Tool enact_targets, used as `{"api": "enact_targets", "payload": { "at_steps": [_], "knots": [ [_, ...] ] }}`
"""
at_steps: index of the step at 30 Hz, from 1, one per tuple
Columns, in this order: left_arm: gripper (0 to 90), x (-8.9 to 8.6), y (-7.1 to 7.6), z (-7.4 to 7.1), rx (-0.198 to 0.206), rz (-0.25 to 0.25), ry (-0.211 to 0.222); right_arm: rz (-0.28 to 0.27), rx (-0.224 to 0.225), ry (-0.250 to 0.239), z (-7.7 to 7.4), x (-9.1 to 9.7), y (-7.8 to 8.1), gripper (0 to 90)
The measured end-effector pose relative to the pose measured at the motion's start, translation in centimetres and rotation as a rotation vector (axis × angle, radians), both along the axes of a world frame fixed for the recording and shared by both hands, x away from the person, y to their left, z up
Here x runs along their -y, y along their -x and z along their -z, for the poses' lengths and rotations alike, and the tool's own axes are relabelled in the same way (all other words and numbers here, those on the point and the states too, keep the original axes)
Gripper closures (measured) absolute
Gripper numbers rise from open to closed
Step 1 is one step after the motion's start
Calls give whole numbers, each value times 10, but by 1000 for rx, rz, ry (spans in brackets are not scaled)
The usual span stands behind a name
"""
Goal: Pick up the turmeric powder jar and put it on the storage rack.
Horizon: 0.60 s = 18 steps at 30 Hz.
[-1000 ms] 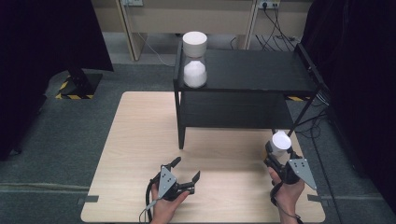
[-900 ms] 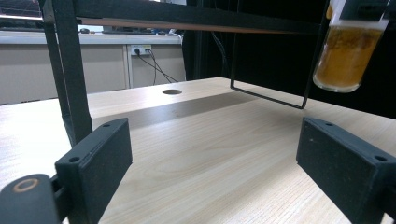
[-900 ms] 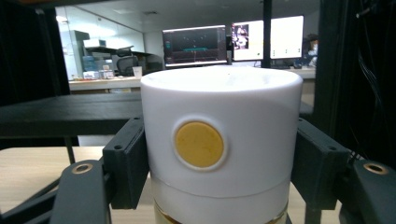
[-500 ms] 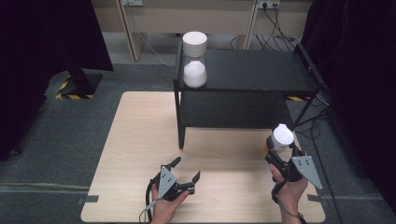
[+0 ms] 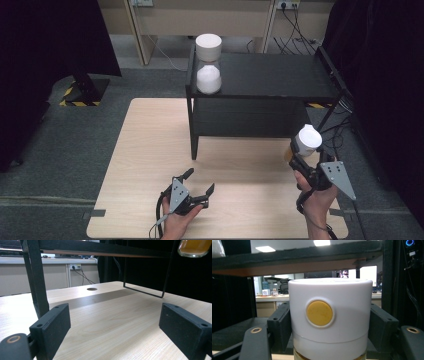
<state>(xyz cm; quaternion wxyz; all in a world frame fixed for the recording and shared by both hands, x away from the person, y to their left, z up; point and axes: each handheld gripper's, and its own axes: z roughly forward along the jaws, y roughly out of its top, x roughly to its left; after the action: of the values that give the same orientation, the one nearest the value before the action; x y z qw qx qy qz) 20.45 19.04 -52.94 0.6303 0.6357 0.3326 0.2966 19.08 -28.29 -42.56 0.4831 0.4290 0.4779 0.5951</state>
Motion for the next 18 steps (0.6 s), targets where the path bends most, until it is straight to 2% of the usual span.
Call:
{"api": "enact_targets", "payload": {
  "at_steps": [6, 18],
  "knots": [
    [95, 0, 0, 0, 0, 0, -1, -2, 13, 12, -11, -1, -2, 309],
    [94, 0, 0, 0, 0, -1, -1, -14, 26, -5, -38, 0, -10, 309]
  ]
}}
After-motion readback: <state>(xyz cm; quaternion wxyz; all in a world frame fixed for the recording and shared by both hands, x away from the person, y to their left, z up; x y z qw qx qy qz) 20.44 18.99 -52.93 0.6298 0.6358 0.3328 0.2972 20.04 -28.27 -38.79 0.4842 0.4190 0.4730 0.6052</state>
